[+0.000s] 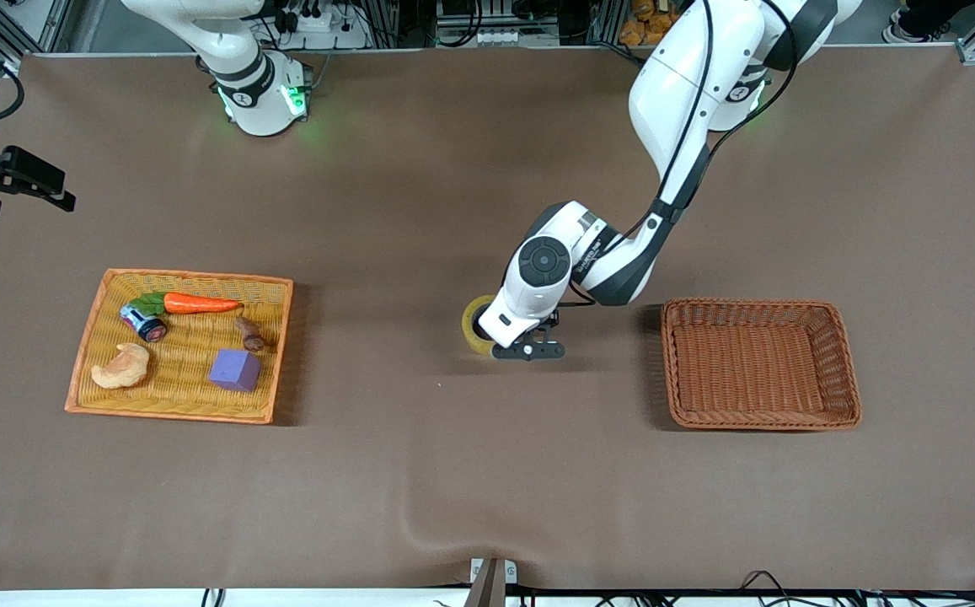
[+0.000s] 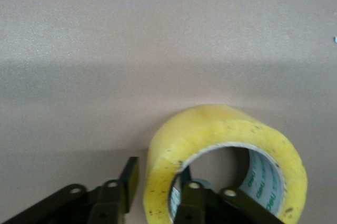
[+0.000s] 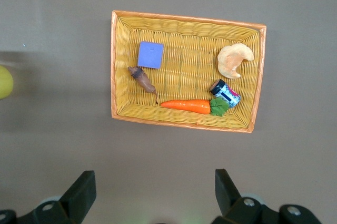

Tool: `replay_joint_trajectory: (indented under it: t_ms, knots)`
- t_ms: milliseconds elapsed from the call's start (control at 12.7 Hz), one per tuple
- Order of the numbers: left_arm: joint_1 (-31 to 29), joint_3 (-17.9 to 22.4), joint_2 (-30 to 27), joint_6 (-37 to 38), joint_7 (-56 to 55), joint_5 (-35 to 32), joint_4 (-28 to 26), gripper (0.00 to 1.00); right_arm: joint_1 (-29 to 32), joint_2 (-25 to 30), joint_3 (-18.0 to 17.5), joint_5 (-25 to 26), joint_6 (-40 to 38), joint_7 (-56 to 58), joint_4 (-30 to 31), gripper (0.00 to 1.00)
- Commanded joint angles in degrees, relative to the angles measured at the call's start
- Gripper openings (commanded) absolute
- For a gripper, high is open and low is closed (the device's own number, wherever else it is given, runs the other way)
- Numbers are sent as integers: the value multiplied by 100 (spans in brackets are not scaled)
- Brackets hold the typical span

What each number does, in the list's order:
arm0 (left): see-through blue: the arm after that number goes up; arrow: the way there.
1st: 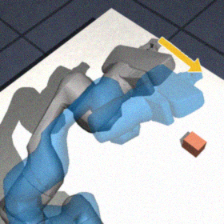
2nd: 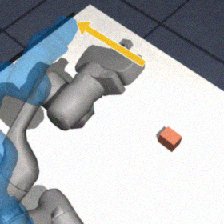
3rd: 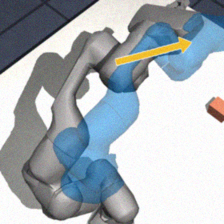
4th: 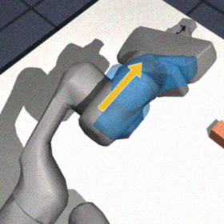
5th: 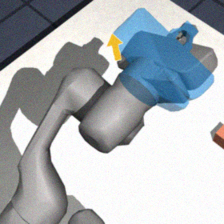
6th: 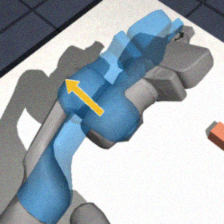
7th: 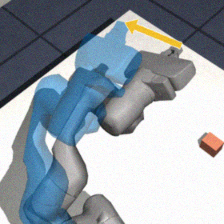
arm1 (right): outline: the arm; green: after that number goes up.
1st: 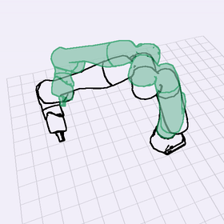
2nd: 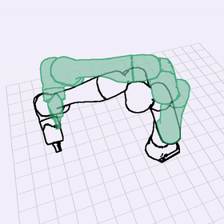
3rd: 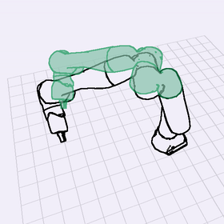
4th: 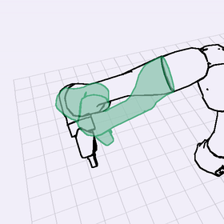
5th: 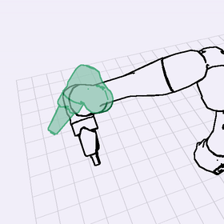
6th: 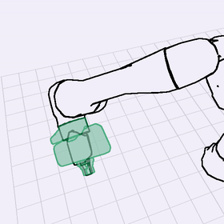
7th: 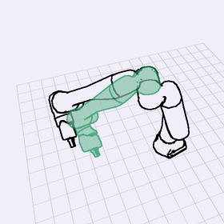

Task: Transfer tape with both arms
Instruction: 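Lower the left gripper onto the tape roll and close on its rim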

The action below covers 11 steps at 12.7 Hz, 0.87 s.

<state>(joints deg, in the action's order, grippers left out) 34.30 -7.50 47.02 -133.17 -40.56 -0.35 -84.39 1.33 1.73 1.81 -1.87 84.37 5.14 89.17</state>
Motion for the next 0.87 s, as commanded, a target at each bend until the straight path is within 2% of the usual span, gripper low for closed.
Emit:
replay_joint_trajectory:
  t_ms: [0,237,395,553,789]
  knots:
    - [-46,20,62,19,92,-53,62,0,-27,29,-22,29,-139,-110,-31,100]
    - [-99,20,9,185,101,-53,62,0,-27,21,-22,29,-193,-101,-40,100]
    - [-326,20,-139,605,162,-88,71,0,-27,21,-22,46,-175,-101,-40,100]
    - [-582,-41,-525,1367,232,-97,71,0,-1,-14,4,73,-157,-92,-180,100]
    - [-959,-41,-1403,2836,670,-27,106,0,-18,-32,-5,55,-157,-110,-216,100]
